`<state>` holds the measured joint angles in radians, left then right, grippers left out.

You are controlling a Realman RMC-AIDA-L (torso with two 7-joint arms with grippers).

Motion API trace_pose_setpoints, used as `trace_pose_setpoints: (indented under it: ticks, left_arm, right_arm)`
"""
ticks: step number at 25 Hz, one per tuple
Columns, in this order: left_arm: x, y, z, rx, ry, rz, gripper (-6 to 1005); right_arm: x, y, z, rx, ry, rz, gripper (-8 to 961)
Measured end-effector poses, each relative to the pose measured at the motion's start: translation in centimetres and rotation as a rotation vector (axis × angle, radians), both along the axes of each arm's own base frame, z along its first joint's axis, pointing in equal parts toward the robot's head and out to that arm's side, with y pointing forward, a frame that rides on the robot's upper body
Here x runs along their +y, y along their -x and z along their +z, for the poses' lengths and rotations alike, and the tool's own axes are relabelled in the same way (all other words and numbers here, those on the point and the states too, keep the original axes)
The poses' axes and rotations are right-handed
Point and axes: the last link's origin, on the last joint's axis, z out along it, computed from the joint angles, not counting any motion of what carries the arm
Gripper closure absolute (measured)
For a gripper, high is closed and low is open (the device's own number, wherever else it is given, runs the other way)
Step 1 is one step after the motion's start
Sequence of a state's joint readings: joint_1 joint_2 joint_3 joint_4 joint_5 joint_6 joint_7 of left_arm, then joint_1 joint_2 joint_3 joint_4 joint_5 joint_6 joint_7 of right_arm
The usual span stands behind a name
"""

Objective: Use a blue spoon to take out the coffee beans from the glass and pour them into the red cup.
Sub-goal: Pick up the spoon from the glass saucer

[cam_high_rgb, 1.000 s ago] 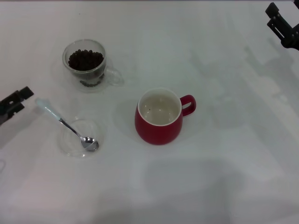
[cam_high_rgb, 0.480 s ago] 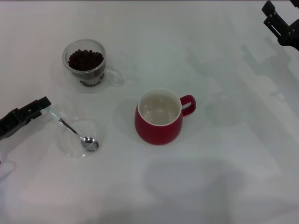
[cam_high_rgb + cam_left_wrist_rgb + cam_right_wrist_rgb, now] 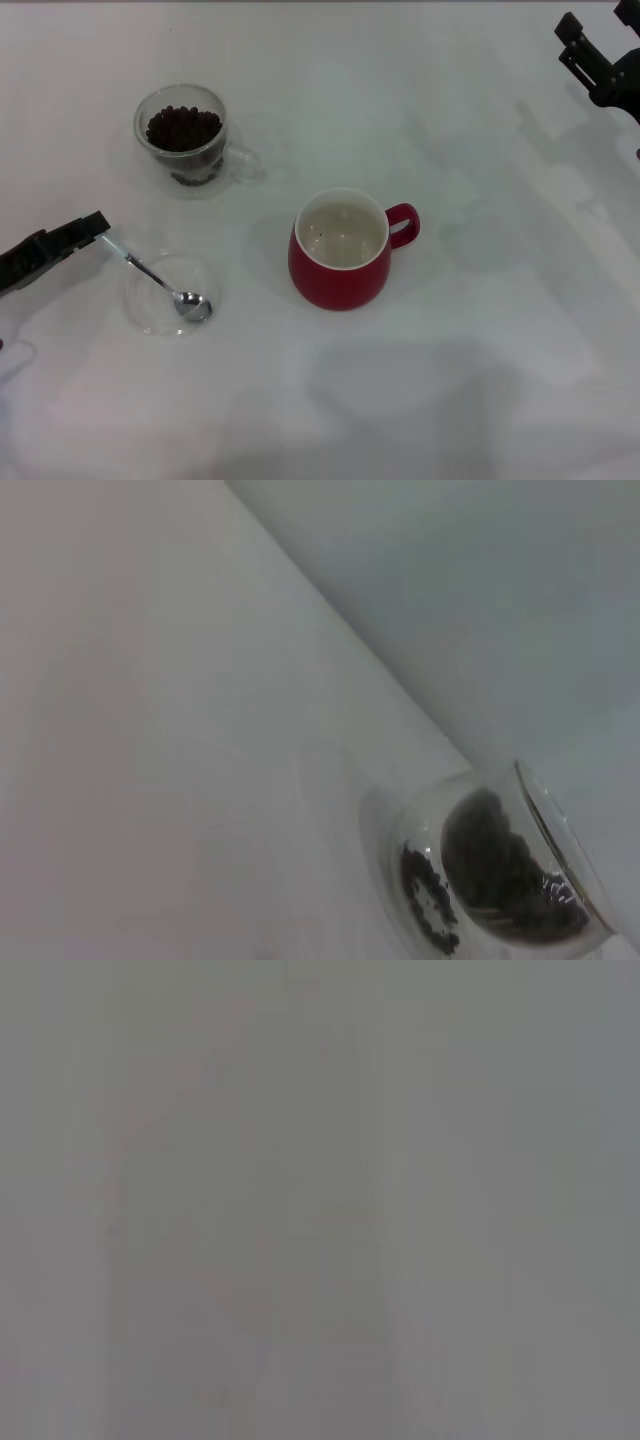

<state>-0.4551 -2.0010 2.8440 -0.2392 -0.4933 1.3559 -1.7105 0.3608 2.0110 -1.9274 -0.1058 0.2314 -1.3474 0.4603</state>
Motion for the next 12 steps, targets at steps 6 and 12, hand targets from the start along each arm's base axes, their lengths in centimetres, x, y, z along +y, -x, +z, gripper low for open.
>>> trace_pose_setpoints:
  ticks: [6,12]
  left_arm:
    - [0.05,-0.10,0.04,0.011,-0.002,-0.020,688]
    - [0.32,-0.10,0.53,-0.002,-0.047,-0.015,820]
  right_arm:
    - [-0.11,-0.12,-0.07,-0.001,0.004,-0.005,127]
    - [-0.09,-0.29,-0.15,-0.004,0.009,-0.017,127]
